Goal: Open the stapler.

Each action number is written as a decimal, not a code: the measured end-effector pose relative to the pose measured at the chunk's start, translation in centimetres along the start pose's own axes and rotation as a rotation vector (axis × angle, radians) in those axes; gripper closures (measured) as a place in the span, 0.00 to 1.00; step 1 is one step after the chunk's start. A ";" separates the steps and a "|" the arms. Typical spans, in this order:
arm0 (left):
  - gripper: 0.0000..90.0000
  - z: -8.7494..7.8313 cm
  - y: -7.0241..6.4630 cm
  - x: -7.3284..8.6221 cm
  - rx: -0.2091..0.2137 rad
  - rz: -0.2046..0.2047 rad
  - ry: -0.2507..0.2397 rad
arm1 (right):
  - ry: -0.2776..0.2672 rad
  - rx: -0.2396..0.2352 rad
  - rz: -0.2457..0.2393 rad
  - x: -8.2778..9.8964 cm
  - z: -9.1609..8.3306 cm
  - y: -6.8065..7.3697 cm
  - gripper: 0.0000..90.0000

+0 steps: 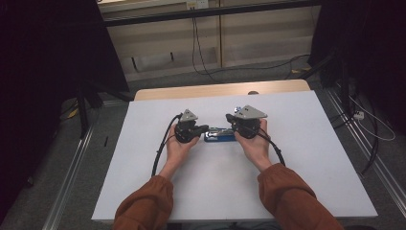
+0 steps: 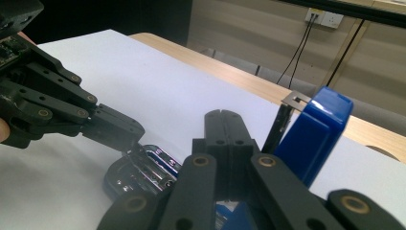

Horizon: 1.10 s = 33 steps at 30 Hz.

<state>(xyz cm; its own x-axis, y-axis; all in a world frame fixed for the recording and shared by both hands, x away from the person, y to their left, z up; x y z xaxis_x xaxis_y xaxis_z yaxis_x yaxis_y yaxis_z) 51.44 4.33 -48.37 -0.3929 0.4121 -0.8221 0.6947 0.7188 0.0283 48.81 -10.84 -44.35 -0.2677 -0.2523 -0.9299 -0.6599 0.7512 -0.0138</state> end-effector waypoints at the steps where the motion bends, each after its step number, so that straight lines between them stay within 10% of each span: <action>1: 1.00 0.0 0.0 0.0 -0.001 0.001 0.001 | -0.001 -0.001 -0.001 0.0 0.0 0.0 1.00; 33: 1.00 0.0 0.0 0.1 -0.002 0.015 0.000 | -0.010 0.003 0.010 0.7 -1.2 -0.7 1.00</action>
<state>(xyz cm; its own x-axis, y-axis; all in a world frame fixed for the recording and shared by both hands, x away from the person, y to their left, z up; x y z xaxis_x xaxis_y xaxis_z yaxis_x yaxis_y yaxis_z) 51.42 4.40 -48.40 -0.3828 0.4229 -0.8213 0.6992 0.7137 0.0416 48.28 -12.26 -44.58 -0.2672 -0.2381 -0.9338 -0.6552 0.7555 -0.0052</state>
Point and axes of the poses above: each handheld gripper's, and its own axes: z roughly forward along the jaws, x roughly out of its underside, y roughly to its left, the point moved 7 cm from there along z, roughly forward along the jaws, and after that the axes turned 11 degrees about -x, right-handed, at the moved point
